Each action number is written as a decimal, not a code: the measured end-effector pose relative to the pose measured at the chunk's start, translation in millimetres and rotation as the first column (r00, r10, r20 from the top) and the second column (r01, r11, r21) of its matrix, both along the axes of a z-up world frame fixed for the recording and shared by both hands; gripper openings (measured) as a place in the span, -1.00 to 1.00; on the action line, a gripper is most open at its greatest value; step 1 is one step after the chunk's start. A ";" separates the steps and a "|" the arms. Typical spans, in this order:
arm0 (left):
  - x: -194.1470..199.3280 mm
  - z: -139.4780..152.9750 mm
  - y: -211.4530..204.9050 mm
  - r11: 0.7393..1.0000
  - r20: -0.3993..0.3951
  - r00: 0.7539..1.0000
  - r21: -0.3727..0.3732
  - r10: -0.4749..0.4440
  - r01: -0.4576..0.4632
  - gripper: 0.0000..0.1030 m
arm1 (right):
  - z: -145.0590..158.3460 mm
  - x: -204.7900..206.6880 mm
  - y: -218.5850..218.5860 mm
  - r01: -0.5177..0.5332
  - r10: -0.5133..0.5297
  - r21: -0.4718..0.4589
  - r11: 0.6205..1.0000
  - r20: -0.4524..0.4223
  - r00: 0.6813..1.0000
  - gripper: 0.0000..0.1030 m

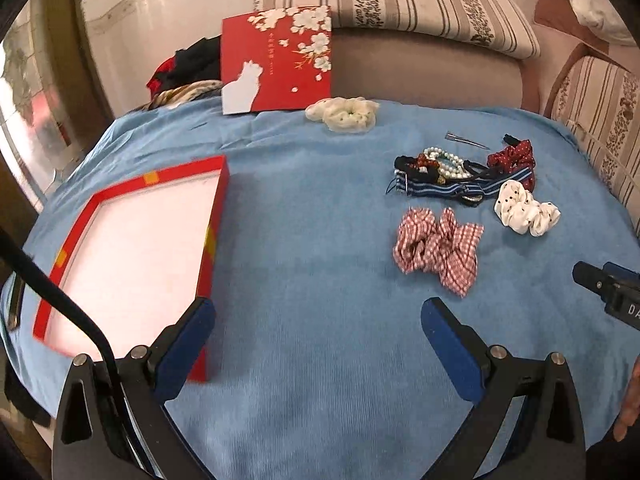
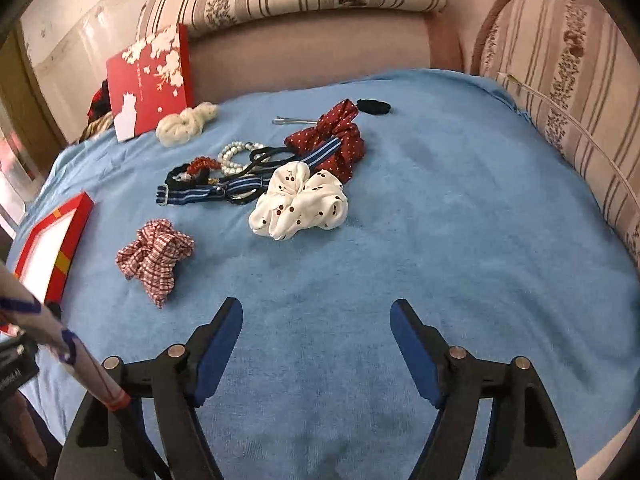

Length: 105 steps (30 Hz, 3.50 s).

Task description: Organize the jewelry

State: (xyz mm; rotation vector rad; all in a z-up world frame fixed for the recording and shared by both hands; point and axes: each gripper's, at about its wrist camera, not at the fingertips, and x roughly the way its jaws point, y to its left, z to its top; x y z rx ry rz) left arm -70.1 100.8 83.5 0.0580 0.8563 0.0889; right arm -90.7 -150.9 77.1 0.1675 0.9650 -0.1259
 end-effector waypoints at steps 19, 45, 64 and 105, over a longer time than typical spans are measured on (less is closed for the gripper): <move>63.8 -15.6 -15.1 0.997 -0.088 0.994 -0.062 -0.060 0.055 1.00 | -11.5 49.1 -28.0 0.034 -0.034 0.017 0.999 -0.006 0.999 0.56; 117.3 -63.4 -37.8 0.904 -0.229 0.954 -0.418 -0.193 0.082 0.51 | -37.5 99.1 -43.4 0.068 -0.064 0.209 0.975 -0.027 0.998 0.56; 56.9 10.2 3.4 0.953 -0.114 0.987 -0.292 -0.112 0.074 -0.76 | 12.3 77.4 2.2 -0.064 0.062 0.132 0.989 0.013 0.998 -0.76; 52.4 13.8 272.1 0.908 -0.011 0.931 -0.217 0.366 -0.359 -0.76 | 56.4 124.8 325.7 -0.526 0.526 0.083 0.846 0.022 0.850 -0.76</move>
